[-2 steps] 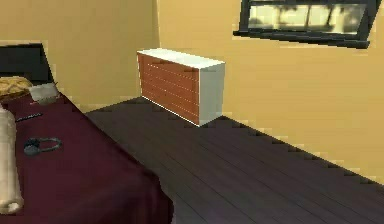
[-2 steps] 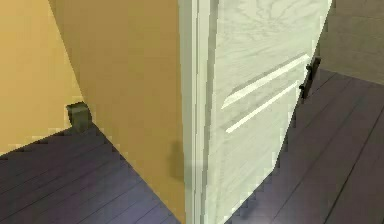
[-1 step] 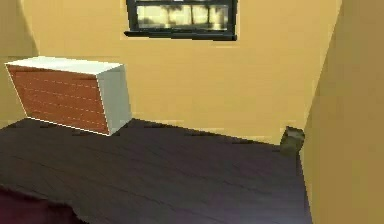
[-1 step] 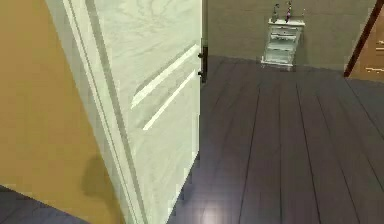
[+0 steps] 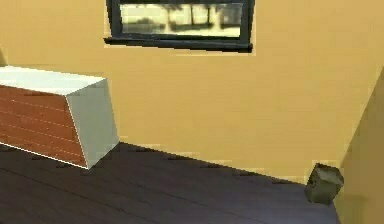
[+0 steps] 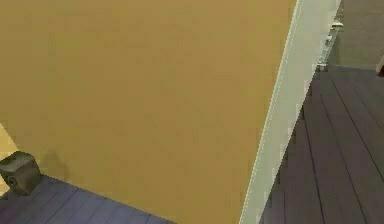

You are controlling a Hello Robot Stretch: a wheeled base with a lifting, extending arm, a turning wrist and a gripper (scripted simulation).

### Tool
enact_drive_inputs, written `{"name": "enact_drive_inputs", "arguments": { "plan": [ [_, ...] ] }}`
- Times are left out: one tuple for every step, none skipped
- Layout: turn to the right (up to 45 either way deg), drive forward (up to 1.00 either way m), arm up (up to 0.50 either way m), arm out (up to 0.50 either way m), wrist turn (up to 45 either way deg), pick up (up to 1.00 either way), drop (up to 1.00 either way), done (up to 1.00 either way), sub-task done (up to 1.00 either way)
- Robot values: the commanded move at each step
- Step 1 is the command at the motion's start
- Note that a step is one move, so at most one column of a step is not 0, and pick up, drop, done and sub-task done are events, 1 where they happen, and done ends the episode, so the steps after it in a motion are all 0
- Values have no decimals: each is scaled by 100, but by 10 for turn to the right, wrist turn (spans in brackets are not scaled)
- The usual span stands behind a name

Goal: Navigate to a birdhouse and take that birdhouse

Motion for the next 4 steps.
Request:
{"name": "enact_drive_inputs", "arguments": {
  "plan": [
    [-210, 0, 0, 0, 0, 0, 0, 0, 0],
    [0, 65, 0, 0, 0, 0, 0, 0, 0],
    [-450, 0, 0, 0, 0, 0, 0, 0, 0],
    [-30, 0, 0, 0, 0, 0, 0, 0, 0]
  ]
}}
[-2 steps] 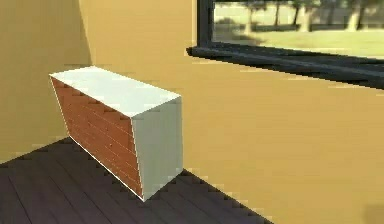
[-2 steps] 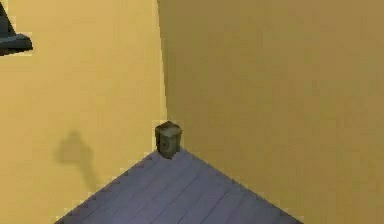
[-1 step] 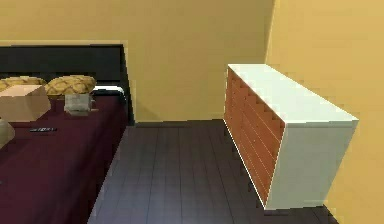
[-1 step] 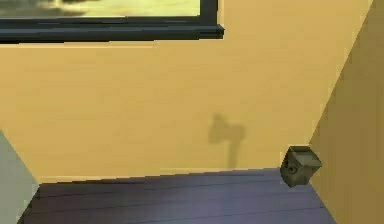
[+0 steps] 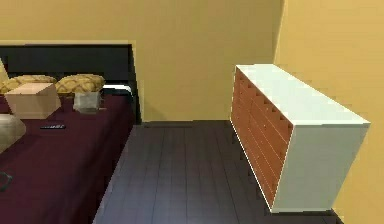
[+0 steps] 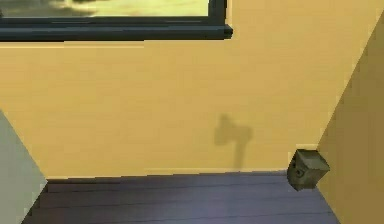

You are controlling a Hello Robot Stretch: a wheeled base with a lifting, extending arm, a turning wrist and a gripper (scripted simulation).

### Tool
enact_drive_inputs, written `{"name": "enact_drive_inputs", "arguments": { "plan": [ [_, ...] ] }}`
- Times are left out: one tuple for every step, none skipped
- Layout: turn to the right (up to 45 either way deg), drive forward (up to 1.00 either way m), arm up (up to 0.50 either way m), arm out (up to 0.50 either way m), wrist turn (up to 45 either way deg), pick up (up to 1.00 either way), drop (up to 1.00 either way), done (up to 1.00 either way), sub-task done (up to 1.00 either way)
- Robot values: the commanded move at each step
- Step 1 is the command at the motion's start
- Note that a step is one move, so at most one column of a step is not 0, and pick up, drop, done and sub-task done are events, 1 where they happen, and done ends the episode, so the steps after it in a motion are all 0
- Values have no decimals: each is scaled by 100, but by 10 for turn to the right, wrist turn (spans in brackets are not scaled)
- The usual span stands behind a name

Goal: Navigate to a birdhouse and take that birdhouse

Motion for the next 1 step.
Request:
{"name": "enact_drive_inputs", "arguments": {
  "plan": [
    [0, 85, 0, 0, 0, 0, 0, 0, 0]
  ]
}}
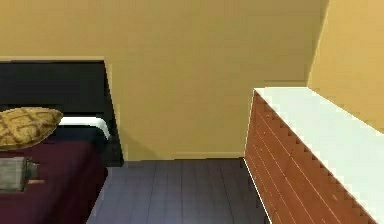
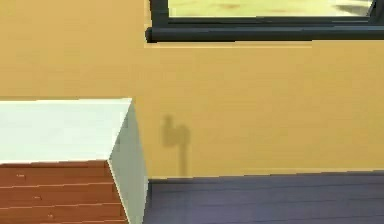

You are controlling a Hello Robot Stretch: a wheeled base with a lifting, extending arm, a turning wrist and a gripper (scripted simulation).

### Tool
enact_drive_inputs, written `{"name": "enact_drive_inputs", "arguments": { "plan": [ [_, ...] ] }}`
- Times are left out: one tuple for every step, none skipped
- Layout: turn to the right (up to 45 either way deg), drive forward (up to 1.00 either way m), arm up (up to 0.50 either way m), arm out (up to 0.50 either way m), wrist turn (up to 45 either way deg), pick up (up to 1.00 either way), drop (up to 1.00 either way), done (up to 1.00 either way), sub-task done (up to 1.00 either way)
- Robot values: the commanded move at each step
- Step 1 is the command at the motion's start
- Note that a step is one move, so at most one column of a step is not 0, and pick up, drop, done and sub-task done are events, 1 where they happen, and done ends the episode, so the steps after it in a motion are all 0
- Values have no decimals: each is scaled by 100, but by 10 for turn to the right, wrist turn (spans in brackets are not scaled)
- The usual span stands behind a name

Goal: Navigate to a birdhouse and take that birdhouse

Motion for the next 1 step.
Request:
{"name": "enact_drive_inputs", "arguments": {
  "plan": [
    [-450, 0, 0, 0, 0, 0, 0, 0, 0]
  ]
}}
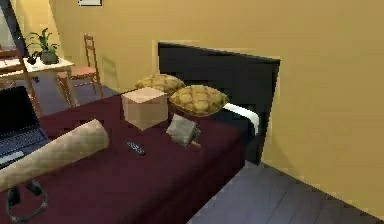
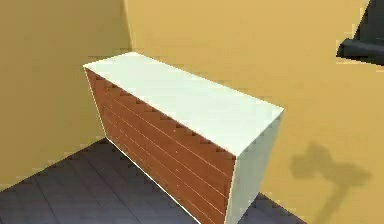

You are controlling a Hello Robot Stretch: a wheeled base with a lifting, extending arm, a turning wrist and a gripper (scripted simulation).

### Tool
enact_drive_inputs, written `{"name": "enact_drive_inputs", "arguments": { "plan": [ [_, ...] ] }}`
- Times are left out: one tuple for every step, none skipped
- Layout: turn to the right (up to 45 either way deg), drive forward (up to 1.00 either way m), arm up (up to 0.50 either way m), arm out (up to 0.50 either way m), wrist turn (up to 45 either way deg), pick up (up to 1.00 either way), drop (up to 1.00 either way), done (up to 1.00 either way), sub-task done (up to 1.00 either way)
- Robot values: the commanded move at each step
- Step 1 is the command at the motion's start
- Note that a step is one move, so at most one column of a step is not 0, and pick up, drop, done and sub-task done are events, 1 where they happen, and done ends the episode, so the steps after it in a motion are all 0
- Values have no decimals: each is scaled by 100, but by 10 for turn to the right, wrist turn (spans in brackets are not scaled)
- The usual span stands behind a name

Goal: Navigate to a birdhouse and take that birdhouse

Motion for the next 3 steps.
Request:
{"name": "enact_drive_inputs", "arguments": {
  "plan": [
    [-450, 0, 0, 0, 0, 0, 0, 0, 0],
    [-420, 0, 0, 0, 0, 0, 0, 0, 0],
    [450, 0, 0, 0, 0, 0, 0, 0, 0]
  ]
}}
